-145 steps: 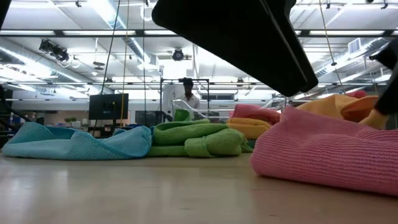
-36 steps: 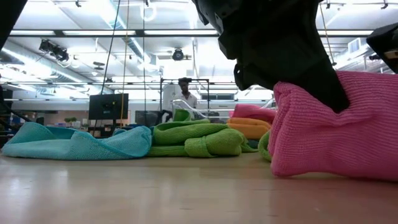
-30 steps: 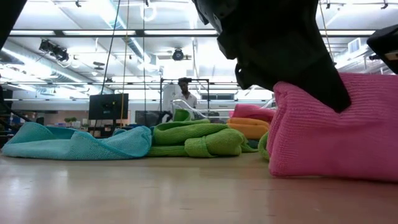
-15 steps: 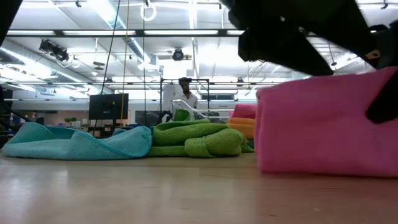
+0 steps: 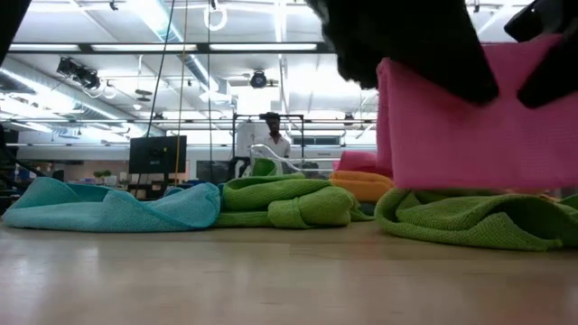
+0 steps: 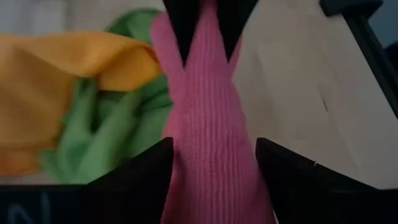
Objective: Fold microfiber towels
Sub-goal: Put the folded pink microfiber cloth into the transparent bin
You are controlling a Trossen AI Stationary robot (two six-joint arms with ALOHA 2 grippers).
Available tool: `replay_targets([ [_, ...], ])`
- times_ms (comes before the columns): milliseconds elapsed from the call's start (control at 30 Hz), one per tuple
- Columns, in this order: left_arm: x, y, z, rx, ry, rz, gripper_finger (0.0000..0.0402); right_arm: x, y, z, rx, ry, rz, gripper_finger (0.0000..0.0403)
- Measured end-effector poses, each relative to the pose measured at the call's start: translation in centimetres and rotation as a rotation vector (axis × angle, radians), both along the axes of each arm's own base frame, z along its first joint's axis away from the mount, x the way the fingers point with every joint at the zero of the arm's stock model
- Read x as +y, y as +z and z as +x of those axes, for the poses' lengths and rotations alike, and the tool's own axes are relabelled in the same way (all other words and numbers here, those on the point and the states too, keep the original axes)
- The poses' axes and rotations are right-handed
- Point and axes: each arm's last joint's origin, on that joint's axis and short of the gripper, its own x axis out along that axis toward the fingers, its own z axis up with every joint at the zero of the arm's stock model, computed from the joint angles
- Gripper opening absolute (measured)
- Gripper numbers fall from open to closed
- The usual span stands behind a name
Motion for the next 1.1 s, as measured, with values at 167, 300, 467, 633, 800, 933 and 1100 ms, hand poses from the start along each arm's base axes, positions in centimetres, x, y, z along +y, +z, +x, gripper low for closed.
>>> replay_targets([
  [167, 0.8, 3.4, -1.6, 0.002, 0.024, 0.044, 0.0213, -0.5, 1.1, -0.7, 0.017, 0.009, 0.001, 0.0033],
  [300, 1.2, 3.9, -2.5, 0.057, 0.046, 0.086, 0.02, -1.4, 2.2, -1.2, 0.036, 0.003, -0.017, 0.0033],
  [467, 1.2, 3.5, -3.6, 0.141, 0.066, 0.106, 0.0181, -3.1, 3.5, -1.7, 0.069, -0.023, -0.051, 0.0033],
  [633, -0.1, 3.1, -4.3, 0.17, 0.025, 0.13, 0.0159, -5.1, 4.9, -1.8, 0.089, -0.061, -0.073, 0.0033],
  [800, -1.0, 3.1, -4.6, 0.155, -0.058, 0.187, 0.0134, -7.4, 6.4, -1.1, 0.05, -0.108, -0.1, 0.0033],
  [933, -0.7, 2.9, -4.8, 0.197, -0.096, 0.241, 0.0116, -10.1, 7.9, -0.4, 0.014, -0.164, -0.126, 0.0033],
  [1100, 0.0, 2.4, -5.4, 0.293, -0.143, 0.318, 0.0099, -13.8, 9.6, 0.3, -0.041, -0.282, -0.105, 0.0033],
])
